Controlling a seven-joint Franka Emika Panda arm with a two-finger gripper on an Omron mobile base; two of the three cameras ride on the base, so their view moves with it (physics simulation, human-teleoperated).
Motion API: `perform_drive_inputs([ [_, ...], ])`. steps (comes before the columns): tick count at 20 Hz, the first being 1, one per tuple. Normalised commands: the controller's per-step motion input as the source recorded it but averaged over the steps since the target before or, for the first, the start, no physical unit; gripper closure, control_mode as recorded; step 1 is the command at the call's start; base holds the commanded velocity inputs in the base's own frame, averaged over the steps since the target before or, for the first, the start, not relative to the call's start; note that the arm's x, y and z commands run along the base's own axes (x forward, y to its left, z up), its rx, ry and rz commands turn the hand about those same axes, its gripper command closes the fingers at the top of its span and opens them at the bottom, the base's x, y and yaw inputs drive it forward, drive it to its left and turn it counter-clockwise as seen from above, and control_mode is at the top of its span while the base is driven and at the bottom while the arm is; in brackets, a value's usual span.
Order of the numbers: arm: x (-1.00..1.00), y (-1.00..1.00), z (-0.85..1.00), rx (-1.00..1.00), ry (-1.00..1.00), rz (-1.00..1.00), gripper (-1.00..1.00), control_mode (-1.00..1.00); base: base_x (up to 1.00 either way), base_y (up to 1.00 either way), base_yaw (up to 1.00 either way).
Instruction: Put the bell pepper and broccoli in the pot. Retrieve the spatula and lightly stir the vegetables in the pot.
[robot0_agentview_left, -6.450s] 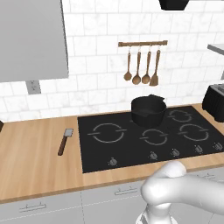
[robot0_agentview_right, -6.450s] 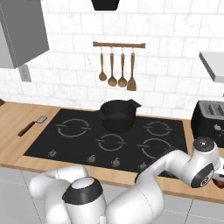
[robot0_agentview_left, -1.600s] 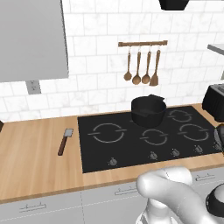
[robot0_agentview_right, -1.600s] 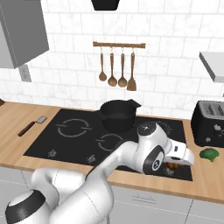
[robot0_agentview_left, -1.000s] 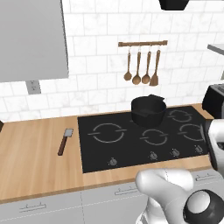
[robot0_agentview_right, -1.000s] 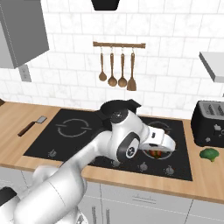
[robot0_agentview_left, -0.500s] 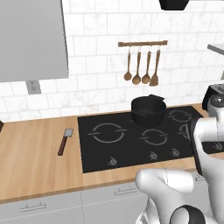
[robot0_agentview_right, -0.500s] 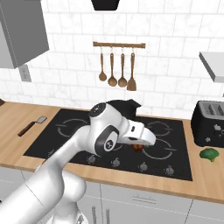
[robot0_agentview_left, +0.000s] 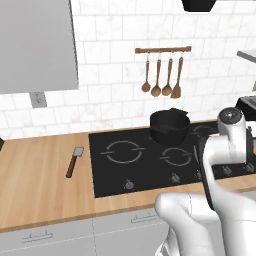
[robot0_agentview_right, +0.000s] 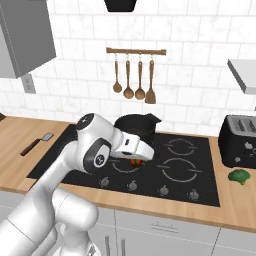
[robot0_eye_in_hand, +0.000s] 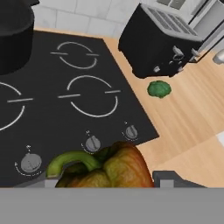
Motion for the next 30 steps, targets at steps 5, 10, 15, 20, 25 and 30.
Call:
perform_drive_inputs([
  [5,0.19,0.58,0.09,0.03,-0.02,0.09,1.0,-1.0,0.0,0.0,0.0],
  [10,0.49,0.22,0.0,0.1,-0.14,0.23,1.0,-1.0,0.0,0.0,0.0],
  [15,0.65,0.05,0.03,0.07,-0.15,0.32,1.0,-1.0,0.0,0.0,0.0],
  [20,0.58,0.21,0.33,0.0,-0.01,0.23,1.0,-1.0,0.0,0.0,0.0],
  [25,0.5,0.3,0.38,-0.03,0.1,0.15,1.0,-1.0,0.0,0.0,0.0],
  [30,0.4,0.24,0.08,-0.02,0.1,0.05,1.0,-1.0,0.0,0.0,0.0],
])
